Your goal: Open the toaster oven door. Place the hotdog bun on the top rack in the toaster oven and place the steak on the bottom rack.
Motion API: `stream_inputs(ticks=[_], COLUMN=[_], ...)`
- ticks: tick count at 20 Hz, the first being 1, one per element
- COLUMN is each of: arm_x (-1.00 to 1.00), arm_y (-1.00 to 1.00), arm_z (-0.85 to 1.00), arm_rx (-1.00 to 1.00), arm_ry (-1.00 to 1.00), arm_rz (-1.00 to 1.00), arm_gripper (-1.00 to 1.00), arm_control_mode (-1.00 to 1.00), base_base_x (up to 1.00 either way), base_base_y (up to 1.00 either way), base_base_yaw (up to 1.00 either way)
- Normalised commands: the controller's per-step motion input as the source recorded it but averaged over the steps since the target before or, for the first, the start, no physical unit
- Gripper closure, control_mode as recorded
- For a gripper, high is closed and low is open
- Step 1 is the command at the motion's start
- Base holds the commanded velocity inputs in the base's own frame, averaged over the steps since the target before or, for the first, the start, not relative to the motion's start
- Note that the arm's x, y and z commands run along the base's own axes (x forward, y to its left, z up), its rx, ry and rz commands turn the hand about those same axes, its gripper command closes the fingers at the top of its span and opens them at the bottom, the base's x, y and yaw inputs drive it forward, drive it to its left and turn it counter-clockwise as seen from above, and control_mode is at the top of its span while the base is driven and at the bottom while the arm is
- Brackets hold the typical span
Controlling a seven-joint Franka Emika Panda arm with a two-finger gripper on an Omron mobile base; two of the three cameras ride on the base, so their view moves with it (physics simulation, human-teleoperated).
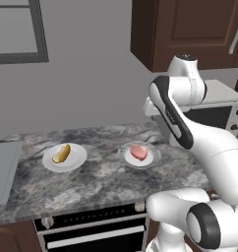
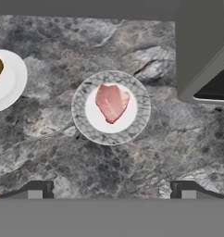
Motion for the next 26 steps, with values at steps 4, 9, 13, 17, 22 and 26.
stream_inputs(ticks=[4,9,13,17,22,26], arm_x=[-0.15,-0.07,-0.11,-0.09,-0.14,-0.09], arm_y=[-0.13,-0.20,-0.20,-0.18,-0.23,-0.30], arm_z=[0.00,0.09,0.18,0.17,0.11,0.02], arm_rx=[0.04,0.07,0.12,0.13,0.15,0.13], arm_ry=[-0.09,-0.01,0.01,0.01,0.00,0.00], arm_rz=[-0.07,-0.08,-0.34,-0.41,-0.28,-0.25], arm_gripper=[-1.00,-1.00,-1.00,-1.00,-1.00,-1.00], arm_control_mode=[-1.00,-1.00,-1.00,-1.00,-1.00,-1.00], base_base_x=[0.00,0.00,0.00,0.00,0.00,0.00], base_base_y=[0.00,0.00,0.00,0.00,0.00,0.00], base_base_yaw=[0.00,0.00,0.00,0.00,0.00,0.00])
